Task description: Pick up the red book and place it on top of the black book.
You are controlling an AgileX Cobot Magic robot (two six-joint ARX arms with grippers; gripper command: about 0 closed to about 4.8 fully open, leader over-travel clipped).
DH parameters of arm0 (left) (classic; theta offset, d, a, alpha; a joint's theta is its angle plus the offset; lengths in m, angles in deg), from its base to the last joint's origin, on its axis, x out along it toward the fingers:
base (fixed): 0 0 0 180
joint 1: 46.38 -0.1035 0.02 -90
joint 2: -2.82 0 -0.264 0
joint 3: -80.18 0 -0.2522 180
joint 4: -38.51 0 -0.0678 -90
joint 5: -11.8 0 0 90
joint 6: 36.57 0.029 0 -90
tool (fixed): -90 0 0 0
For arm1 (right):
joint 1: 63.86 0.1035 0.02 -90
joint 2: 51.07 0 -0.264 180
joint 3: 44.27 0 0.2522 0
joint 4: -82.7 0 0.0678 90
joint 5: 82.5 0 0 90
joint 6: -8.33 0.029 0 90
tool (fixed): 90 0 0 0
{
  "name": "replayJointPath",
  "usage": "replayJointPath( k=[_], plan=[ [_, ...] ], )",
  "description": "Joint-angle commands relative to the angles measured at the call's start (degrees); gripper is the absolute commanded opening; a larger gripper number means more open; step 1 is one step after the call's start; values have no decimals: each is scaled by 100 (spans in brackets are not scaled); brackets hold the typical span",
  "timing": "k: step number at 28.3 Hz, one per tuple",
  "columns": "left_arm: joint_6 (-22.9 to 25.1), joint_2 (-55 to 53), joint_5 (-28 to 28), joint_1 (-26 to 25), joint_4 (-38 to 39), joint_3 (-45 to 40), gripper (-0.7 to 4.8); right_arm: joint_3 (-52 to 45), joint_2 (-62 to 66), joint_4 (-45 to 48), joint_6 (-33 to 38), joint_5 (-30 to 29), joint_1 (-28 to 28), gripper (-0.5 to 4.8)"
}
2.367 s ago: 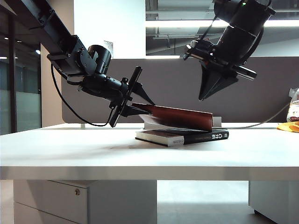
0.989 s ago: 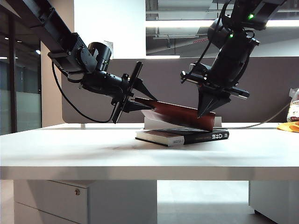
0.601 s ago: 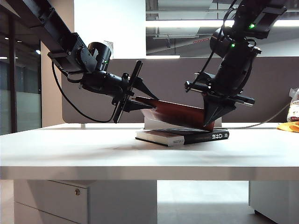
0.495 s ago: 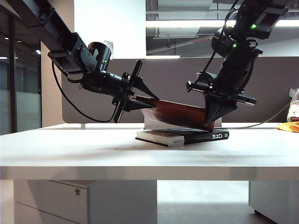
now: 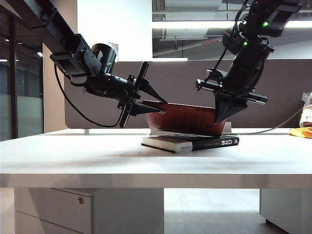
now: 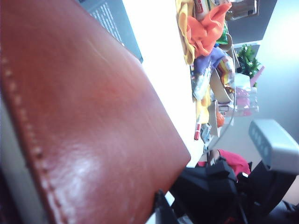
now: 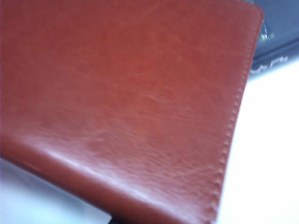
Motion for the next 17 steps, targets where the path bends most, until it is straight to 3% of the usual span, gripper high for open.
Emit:
replayJointPath(
  k=[1,3,7,17],
  plan=[
    [70,63,-306,9,-155,44,134,66,-20,63,83,-11,-44,-6],
    [66,63,-426,9,-157,44,138,66,20,24,175,-31,-50,-6],
    [63,76,-557,9,-50,44,214,66,133,-72,219,-146,-125,-6],
    [20,105,-901,9,96,44,216,68,310,-37,212,-142,-162,-6]
  ],
)
